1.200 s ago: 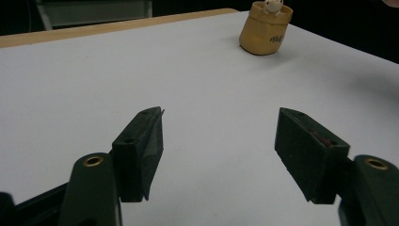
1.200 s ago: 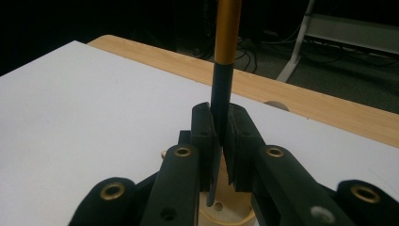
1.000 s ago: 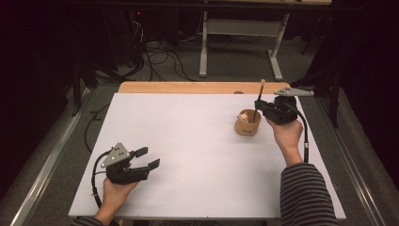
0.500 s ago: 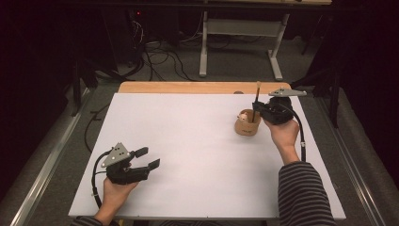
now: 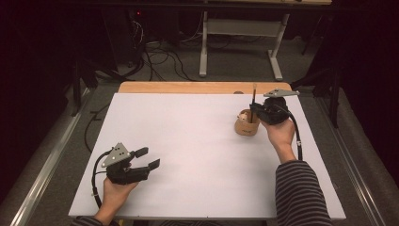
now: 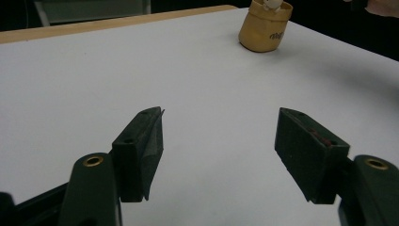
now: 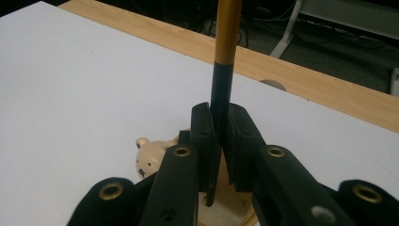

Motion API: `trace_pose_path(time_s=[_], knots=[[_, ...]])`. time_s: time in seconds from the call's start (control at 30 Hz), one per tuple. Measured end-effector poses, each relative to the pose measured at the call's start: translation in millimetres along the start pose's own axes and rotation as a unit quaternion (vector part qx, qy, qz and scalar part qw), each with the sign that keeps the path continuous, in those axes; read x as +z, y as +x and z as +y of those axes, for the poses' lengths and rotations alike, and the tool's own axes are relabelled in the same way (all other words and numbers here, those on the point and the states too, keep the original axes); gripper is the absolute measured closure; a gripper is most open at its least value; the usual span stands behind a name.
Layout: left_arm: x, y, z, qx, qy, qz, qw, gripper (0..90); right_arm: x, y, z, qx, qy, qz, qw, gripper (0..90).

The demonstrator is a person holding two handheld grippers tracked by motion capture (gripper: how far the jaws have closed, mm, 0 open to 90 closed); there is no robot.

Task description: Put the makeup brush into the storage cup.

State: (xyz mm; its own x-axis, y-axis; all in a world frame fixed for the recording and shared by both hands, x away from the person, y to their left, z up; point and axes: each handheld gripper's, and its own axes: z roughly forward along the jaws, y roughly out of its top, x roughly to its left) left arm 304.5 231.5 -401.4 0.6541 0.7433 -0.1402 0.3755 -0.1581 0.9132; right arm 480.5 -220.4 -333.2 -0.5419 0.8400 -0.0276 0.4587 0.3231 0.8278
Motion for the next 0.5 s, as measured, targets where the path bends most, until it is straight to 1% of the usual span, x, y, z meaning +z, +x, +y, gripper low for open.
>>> trace_pose_path(time_s=[0.27, 0.33, 0.4, 0.5], knots=[[-0.2, -0.4, 0.0, 0.000, 0.000, 0.001, 1.0000, 33.6, 2.5, 0.2, -0.7, -0.002, 0.008, -0.003, 1.0000, 83.7], [-0.1, -0.4, 0.0, 0.000, -0.001, 0.001, 1.0000, 33.6, 3.4, 0.1, -0.7, -0.001, 0.010, -0.003, 0.9999, 79.0], [-0.2, -0.3, 0.0, 0.001, 0.000, 0.001, 1.0000, 33.6, 3.9, -0.1, -1.1, 0.003, 0.011, -0.002, 0.9999, 77.1], [-0.4, -0.4, 0.0, 0.000, -0.001, 0.001, 1.0000, 33.6, 4.8, -0.2, -2.0, 0.002, 0.014, -0.004, 0.9999, 71.3]])
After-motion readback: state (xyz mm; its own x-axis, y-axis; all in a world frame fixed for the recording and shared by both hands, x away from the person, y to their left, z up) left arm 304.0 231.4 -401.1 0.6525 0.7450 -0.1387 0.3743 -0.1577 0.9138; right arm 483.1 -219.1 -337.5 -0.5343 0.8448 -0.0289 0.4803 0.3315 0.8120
